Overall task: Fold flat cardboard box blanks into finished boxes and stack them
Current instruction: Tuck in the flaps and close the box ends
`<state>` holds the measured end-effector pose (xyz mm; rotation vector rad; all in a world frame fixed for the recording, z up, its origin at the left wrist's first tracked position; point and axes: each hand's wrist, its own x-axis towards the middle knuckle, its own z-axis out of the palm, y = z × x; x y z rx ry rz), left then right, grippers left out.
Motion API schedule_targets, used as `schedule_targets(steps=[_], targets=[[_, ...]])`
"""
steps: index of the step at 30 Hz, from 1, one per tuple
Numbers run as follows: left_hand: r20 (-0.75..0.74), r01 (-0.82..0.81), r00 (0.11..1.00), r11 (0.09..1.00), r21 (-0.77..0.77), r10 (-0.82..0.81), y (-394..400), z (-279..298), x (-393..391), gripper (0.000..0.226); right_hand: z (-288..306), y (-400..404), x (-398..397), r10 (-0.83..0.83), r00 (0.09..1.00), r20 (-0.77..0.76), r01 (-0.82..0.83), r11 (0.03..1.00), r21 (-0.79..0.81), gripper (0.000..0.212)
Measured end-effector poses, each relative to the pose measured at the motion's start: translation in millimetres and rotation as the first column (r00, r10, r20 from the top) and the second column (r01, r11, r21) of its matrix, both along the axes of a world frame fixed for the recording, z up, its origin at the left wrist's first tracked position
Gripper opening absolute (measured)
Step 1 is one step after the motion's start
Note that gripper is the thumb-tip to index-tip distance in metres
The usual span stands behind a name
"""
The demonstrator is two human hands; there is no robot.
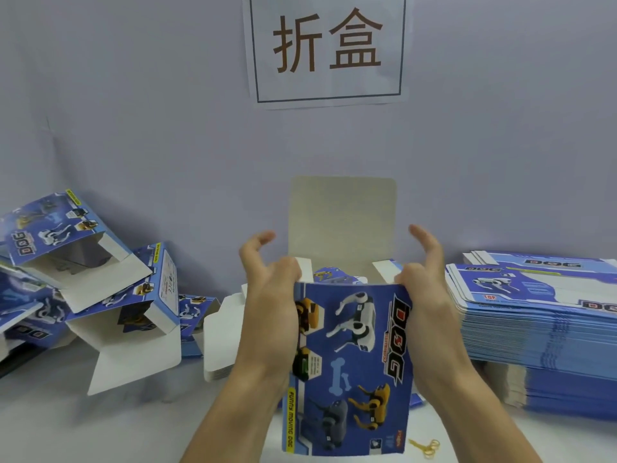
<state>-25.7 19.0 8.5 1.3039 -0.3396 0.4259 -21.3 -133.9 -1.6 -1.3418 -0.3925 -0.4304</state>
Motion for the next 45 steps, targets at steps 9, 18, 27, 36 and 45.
schedule_targets(steps=[9, 18, 27, 36, 45], targets=[[0.100, 0.092, 0.992, 0.988, -0.128, -0.079, 0, -3, -2, 0.040, -5, -1, -4, 0.215, 0.973, 0.084, -0.229, 0.950, 0.212, 0.045], [0.213, 0.009, 0.975, 0.969, 0.248, -0.063, 21, -4, -4, 0.041, -10, -8, -4, 0.108, 0.972, 0.209, -0.121, 0.991, 0.051, 0.029], [0.202, 0.018, 0.977, 0.971, 0.240, -0.068, 14, -10, 2, 0.040, -16, -3, 3, 0.135, 0.981, 0.136, -0.137, 0.991, 0.001, 0.044], [0.336, -0.152, 0.942, 0.903, 0.402, 0.009, 29, -4, 2, 0.034, -19, -7, 9, 0.095, 0.980, 0.174, -0.098, 0.995, 0.007, 0.042], [-0.344, 0.430, 0.903, 0.536, 0.727, -0.258, 56, 2, -11, 0.071, -9, -46, 13, 0.030, 0.994, -0.103, 0.008, 0.936, 0.351, 0.035]])
